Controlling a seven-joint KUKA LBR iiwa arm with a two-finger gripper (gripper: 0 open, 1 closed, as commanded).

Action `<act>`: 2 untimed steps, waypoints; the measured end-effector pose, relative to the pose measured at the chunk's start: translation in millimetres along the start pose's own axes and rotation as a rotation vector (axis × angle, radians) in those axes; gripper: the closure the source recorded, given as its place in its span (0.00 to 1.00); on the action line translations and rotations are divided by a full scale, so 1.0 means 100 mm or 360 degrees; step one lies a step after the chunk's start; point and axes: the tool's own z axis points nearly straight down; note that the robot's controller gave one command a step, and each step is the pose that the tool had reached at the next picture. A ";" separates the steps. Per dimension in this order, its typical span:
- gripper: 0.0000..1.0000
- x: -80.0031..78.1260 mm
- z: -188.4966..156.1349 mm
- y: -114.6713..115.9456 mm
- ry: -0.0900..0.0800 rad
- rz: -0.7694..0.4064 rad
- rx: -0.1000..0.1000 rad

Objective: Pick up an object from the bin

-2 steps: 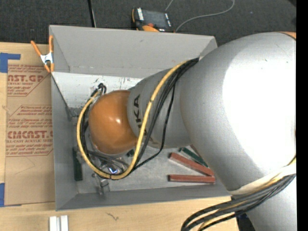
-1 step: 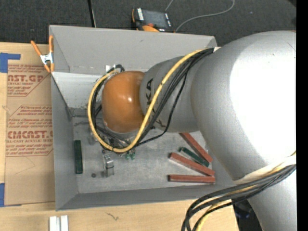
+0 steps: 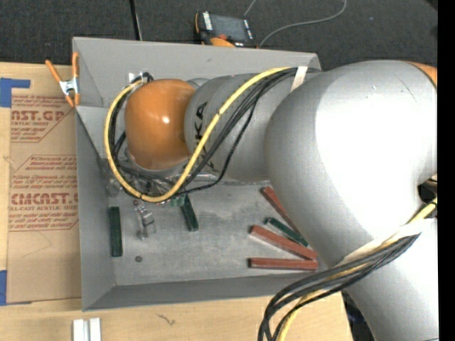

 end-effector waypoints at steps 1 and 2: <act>0.00 0.42 -0.59 0.21 0.0001 -0.0687 -0.0002; 0.00 0.59 0.01 0.34 0.0019 -0.1028 0.0002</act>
Offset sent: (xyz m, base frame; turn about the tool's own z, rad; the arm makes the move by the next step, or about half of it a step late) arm -0.0474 -0.0038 0.0571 -0.4297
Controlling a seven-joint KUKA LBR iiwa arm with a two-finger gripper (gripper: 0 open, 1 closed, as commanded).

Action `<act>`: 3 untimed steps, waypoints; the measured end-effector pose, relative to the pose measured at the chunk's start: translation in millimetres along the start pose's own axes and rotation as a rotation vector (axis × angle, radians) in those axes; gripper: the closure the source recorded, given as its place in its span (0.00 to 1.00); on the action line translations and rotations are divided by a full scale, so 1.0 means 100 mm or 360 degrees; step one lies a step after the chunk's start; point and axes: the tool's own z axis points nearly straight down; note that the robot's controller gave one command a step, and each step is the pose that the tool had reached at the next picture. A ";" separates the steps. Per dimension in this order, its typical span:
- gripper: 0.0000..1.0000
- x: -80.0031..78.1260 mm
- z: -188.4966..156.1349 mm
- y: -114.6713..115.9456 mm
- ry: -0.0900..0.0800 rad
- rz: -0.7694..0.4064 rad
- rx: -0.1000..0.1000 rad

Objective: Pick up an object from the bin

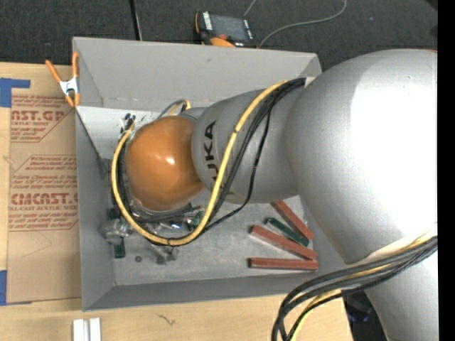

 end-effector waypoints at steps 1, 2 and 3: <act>1.00 -0.04 -0.01 0.02 -0.0018 -0.0004 -0.0001; 1.00 -0.09 -1.71 -0.08 -0.0026 -0.0040 0.0010; 1.00 -0.11 -1.15 -0.22 -0.0011 -0.0261 -0.0003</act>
Offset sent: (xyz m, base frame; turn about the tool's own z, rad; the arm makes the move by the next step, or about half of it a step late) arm 0.0000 0.0000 0.0000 0.0000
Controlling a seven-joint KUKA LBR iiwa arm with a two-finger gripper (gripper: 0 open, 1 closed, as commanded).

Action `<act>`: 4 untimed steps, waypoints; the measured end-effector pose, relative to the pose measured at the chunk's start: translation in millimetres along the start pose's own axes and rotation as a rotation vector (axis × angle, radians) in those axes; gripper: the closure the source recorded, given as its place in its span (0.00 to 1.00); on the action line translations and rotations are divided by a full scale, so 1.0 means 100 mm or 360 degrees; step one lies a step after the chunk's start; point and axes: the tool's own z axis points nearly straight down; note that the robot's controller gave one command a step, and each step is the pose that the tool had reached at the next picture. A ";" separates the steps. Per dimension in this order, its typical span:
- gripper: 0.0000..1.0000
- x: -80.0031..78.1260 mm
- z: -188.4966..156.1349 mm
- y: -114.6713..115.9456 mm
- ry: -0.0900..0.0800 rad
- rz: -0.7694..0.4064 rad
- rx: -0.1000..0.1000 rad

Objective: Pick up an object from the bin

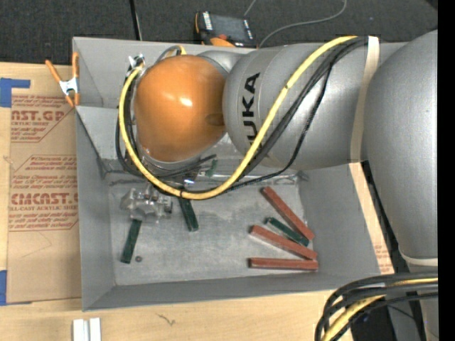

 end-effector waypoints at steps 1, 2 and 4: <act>0.00 -0.01 -0.02 0.00 -0.0005 0.0000 0.0002; 0.00 0.21 0.60 0.38 0.0002 -0.0519 -0.0005; 1.00 0.00 1.14 0.11 -0.0004 -0.0767 0.0001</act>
Offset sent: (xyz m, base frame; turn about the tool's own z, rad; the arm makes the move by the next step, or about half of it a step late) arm 0.0000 0.0000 0.0000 0.0000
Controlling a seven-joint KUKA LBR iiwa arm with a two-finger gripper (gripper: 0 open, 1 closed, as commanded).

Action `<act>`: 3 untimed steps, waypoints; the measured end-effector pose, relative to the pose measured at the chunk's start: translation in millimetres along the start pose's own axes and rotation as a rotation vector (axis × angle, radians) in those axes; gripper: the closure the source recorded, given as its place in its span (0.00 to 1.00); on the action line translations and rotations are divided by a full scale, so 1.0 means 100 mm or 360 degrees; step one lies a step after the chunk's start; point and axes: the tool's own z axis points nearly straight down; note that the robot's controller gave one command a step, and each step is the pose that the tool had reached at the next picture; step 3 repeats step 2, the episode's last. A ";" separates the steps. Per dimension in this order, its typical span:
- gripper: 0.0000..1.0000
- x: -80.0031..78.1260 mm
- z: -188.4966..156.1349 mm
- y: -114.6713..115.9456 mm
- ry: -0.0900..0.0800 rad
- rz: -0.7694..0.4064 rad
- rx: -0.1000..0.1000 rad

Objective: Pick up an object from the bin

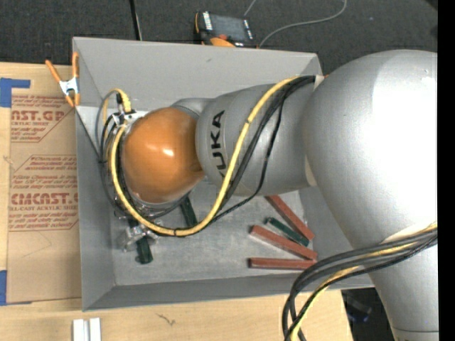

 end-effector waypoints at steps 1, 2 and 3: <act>1.00 0.00 0.00 0.07 -0.0001 -0.0601 0.0003; 1.00 0.05 -1.68 -0.02 0.0002 -0.0713 0.0013; 1.00 0.05 -1.68 -0.02 0.0002 -0.0713 0.0013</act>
Offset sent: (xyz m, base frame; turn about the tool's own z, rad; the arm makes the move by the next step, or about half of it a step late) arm -0.0060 -0.0034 -0.0003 -0.3779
